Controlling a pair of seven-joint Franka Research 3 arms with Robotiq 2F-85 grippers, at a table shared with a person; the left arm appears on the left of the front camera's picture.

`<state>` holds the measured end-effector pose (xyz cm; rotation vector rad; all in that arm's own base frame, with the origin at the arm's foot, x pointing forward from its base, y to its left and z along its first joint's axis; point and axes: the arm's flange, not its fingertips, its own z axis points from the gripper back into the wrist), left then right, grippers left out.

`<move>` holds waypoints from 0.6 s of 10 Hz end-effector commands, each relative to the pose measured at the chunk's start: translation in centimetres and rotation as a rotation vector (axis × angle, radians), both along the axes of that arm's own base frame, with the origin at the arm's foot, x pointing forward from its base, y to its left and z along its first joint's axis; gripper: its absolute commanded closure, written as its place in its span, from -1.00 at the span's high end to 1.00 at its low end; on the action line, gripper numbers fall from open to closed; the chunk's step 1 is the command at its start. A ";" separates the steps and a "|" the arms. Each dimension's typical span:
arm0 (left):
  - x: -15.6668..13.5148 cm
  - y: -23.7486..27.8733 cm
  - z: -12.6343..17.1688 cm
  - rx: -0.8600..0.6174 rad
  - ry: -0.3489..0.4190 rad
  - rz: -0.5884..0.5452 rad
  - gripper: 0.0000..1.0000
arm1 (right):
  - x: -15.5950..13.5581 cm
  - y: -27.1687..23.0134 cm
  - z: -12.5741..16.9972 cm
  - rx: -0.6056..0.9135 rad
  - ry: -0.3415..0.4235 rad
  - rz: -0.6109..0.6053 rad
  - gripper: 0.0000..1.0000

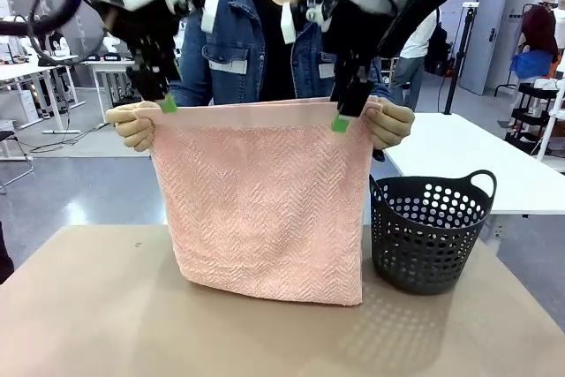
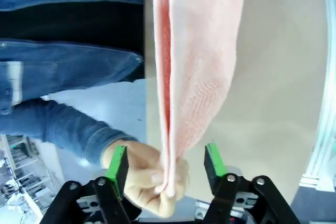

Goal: Fold the towel.
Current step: Release the end of the 100 cm Hotel Towel you were holding and grab the top end of the folded side.

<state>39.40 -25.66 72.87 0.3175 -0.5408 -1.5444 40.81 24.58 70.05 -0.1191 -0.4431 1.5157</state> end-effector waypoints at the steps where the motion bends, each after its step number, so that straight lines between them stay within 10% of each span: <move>1: -2.1 0.8 1.7 -0.032 -0.110 0.004 0.80 | -1.8 -1.4 2.1 0.014 -0.100 0.006 1.00; 6: -4.4 2.0 3.9 -0.062 -0.149 0.007 1.00 | -4.7 -2.4 5.7 0.018 -0.167 0.074 1.00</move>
